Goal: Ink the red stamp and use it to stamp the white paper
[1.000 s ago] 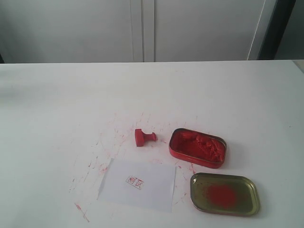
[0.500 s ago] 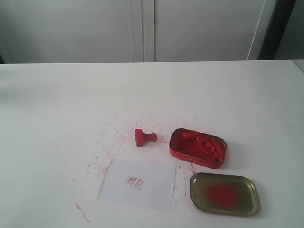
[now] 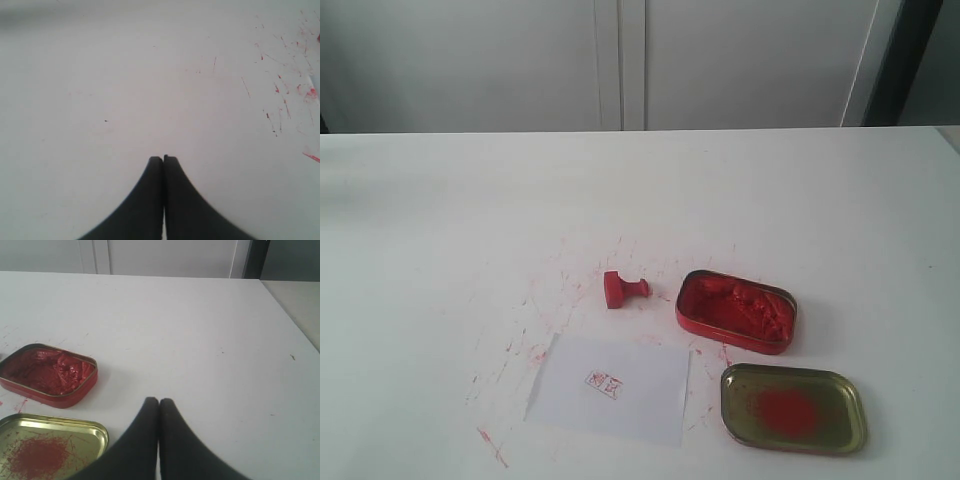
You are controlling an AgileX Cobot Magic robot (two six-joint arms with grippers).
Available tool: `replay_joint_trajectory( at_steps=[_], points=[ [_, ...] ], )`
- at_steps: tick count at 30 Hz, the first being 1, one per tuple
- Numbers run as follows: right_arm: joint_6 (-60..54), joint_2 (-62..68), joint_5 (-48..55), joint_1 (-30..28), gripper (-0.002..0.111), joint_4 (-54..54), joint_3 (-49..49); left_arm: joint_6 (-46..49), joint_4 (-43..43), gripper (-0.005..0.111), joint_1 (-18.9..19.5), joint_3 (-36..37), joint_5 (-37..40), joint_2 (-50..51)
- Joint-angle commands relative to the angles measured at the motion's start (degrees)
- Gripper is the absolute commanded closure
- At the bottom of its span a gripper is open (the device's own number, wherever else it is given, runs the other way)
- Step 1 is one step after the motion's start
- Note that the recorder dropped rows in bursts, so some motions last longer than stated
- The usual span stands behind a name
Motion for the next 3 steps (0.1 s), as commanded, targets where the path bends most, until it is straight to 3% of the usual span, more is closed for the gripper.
replay_joint_trajectory(
  at_steps=[1, 3],
  points=[
    [0.03, -0.26, -0.82, -0.12, 0.108, -0.27, 0.4, -0.01, -0.47, 0.107, 0.15, 0.22, -0.06, -0.23],
    [0.03, -0.26, -0.82, -0.12, 0.108, -0.27, 0.4, -0.01, -0.47, 0.107, 0.15, 0.22, -0.06, -0.23]
  ],
)
